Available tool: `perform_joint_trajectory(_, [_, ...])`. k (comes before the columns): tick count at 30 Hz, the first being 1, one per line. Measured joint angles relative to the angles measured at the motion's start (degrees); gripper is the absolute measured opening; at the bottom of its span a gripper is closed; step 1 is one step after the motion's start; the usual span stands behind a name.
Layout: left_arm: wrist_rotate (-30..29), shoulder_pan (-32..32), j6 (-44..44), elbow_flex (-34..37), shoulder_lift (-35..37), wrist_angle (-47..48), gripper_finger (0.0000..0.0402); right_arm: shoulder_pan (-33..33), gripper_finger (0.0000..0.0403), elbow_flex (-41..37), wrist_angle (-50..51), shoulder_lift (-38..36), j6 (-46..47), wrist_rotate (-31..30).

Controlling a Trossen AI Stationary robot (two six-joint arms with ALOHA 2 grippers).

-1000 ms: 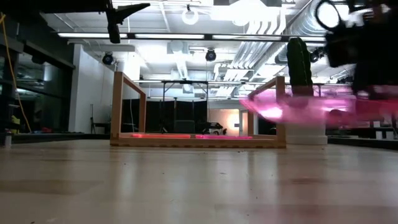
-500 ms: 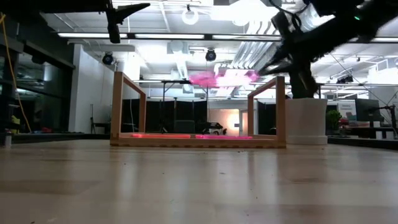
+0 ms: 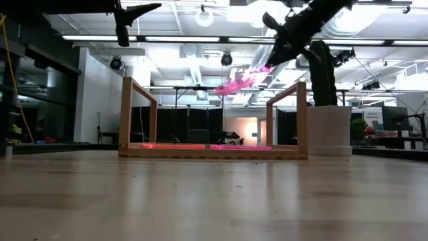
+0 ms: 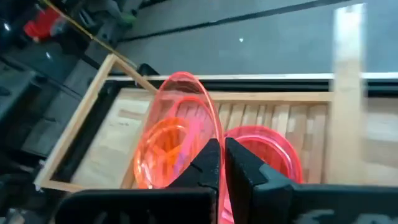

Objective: Place and stack plates onto a shelf
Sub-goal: Stack the pink plate on top of the pink plate

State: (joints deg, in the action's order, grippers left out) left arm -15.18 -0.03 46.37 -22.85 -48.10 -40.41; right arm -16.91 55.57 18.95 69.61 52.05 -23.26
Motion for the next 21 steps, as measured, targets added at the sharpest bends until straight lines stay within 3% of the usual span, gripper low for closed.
perform_joint_trajectory(10, [0.0,0.0,0.03,0.0,0.0,-0.06,0.0156,-5.51,0.0,12.03,11.81,16.95,-6.08,2.1])
perform_joint_trajectory(21, [0.0,0.0,0.04,0.0,0.0,-0.19,0.0156,-6.33,0.0,13.53,10.21,25.9,-5.8,5.34])
